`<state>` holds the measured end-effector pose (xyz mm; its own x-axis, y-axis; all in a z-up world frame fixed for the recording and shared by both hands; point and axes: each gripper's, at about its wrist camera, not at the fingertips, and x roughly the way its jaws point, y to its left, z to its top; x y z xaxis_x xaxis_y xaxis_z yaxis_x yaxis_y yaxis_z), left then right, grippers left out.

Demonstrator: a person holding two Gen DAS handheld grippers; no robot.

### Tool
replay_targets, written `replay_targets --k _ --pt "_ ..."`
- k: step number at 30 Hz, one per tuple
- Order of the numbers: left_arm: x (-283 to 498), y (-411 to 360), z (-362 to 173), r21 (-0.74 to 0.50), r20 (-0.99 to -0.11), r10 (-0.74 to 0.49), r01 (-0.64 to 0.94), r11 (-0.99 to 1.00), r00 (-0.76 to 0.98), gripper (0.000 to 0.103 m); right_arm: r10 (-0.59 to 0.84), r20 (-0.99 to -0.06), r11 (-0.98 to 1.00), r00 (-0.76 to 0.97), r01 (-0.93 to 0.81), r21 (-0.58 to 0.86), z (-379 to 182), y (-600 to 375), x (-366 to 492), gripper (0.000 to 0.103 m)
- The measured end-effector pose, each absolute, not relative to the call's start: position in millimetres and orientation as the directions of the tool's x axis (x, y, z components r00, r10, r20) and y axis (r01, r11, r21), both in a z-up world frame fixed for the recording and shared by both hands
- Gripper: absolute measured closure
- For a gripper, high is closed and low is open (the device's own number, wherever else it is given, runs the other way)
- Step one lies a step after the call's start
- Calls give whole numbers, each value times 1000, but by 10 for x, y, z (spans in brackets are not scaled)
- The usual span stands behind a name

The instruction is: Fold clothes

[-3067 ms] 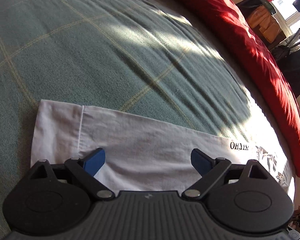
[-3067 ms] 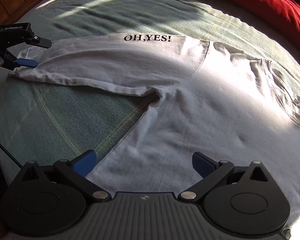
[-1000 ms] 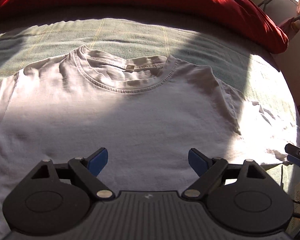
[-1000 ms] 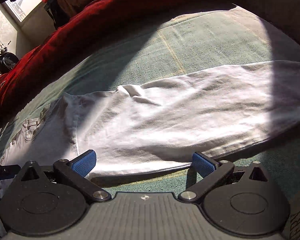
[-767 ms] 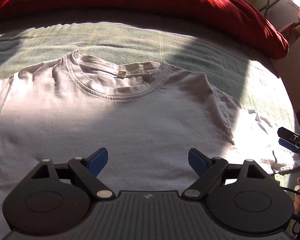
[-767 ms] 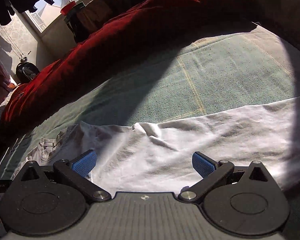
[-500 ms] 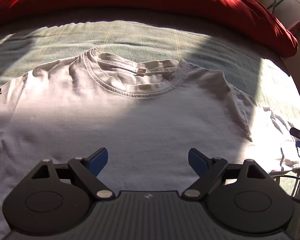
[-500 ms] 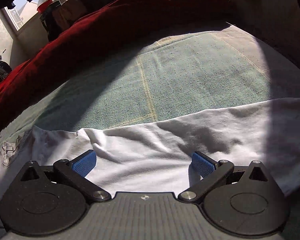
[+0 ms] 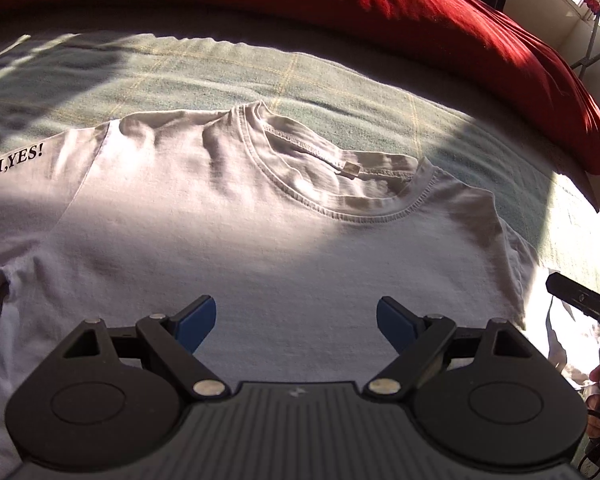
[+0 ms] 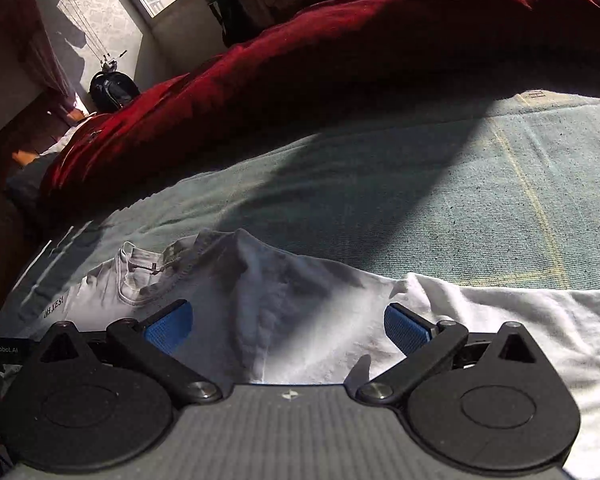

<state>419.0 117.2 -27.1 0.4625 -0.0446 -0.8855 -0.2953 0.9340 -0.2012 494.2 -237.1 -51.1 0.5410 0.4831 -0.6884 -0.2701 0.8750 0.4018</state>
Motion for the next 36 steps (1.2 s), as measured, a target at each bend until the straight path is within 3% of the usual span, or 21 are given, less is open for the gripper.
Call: replay_targets --k 8,16,22,32,36 --pt "4093 1354 -384 -250 -892 -67 -364 897 447 15 388 -743 918 545 -303 257 -678 -2143 5214 0" --pt "4075 1494 -390 -267 -892 -64 -407 874 448 15 487 -714 871 504 -342 352 -531 -1940 5054 0" --pt "4060 1528 -344 -239 -891 -37 -398 886 453 15 440 -727 889 528 -371 269 -659 -1639 5322 0" --pt "4029 1638 -384 -230 -891 -23 -408 884 454 15 597 -688 781 412 -494 381 -510 -1375 5227 0" --pt "4006 1669 -375 -206 -891 -6 -391 897 455 15 527 -727 822 440 -481 305 -666 -1290 5401 0"
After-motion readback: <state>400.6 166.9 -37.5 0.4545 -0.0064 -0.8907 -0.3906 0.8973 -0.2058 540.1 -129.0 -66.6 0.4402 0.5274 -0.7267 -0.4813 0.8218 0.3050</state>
